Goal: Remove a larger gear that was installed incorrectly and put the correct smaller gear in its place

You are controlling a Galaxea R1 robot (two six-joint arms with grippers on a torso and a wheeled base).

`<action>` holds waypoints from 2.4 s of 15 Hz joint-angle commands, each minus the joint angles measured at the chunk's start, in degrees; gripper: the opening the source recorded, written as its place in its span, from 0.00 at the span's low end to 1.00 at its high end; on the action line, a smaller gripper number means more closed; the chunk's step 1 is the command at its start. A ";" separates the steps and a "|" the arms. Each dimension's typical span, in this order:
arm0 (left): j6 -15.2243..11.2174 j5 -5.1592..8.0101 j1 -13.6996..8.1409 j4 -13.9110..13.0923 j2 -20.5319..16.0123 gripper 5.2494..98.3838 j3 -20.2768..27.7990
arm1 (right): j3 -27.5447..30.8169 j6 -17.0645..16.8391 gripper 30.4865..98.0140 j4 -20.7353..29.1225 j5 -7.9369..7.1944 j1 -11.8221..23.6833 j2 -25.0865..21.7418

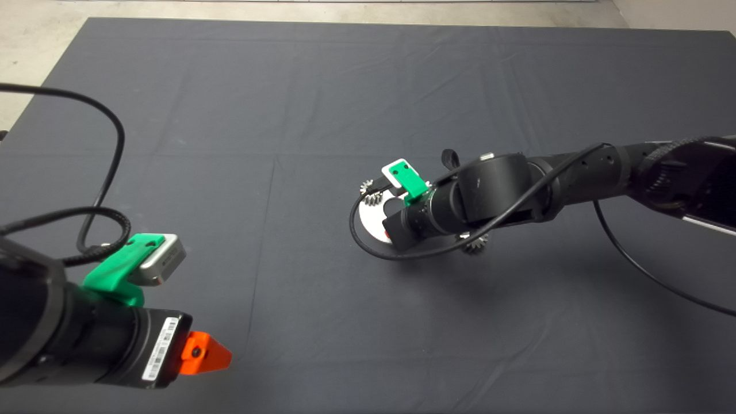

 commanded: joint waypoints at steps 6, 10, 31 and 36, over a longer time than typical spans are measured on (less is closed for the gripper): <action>-0.36 0.11 -0.42 -0.90 0.03 0.99 0.92 | -0.09 -0.24 0.15 -1.62 -0.48 1.16 -0.33; -0.36 0.11 -0.37 -0.93 0.03 0.99 0.92 | -0.14 -0.32 0.15 -1.91 -0.48 1.16 -0.42; -0.29 0.11 -0.33 -0.90 0.03 0.99 0.92 | -0.14 -1.38 0.15 -2.94 -0.57 0.56 -0.15; -0.31 0.11 -0.33 -0.90 0.03 0.99 0.92 | -0.23 -1.75 0.15 -2.94 -0.57 -0.07 -0.17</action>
